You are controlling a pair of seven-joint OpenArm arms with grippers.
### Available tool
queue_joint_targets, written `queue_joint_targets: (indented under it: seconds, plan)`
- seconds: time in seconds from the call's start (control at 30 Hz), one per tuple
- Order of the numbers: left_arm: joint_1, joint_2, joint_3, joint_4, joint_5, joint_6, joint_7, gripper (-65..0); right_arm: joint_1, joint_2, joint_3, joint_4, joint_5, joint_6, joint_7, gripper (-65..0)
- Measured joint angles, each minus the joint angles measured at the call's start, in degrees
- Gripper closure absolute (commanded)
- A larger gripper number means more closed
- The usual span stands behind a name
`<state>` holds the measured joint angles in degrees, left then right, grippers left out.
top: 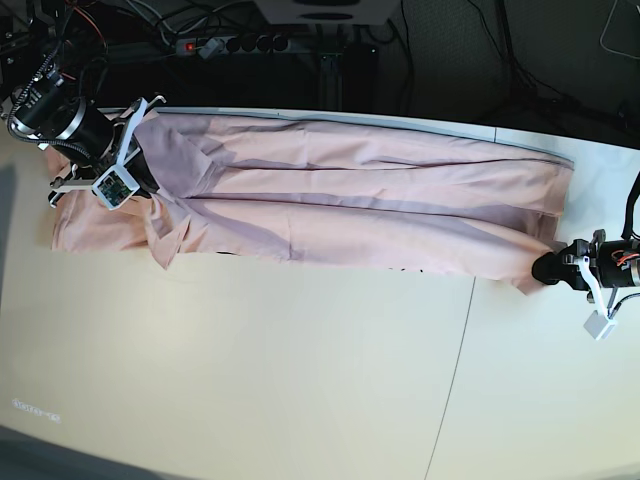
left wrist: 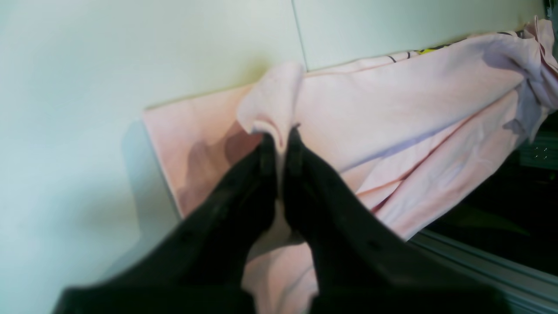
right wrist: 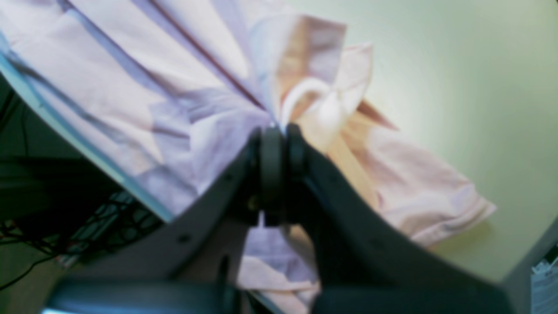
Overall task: Fold the T-shirt properly
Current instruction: 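Fold the sleeve with the right gripper over the shirt body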
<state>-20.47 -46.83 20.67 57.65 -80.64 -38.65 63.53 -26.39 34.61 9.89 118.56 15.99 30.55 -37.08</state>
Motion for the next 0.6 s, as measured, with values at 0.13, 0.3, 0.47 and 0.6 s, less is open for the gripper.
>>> queue_joint_targets:
  seconds: [0.13, 0.3, 0.47, 0.6]
  plan:
    - [0.0, 0.0, 0.0, 0.0, -3.08, 0.0, 4.92, 0.0, -0.13, 0.0, 0.0, 0.0, 0.02, 0.0, -0.07, 0.0]
    - [0.0, 0.0, 0.0, 0.0, -3.06, 0.0, 6.47, 0.0, -0.13, -0.02, 0.0, -0.68, 0.02, 0.0, -2.38, 0.0]
    - [0.0, 0.0, 0.0, 0.0, -3.08, 0.0, 7.87, -6.3, -0.28, -0.02, 0.0, -2.43, 0.35, 0.0, -3.26, 0.0]
    - [-0.02, 0.0, 0.0, 0.0, -3.13, 0.0, 7.82, -18.5, -0.28, -0.02, 0.0, -4.7, 1.64, 0.0, -3.48, 0.0]
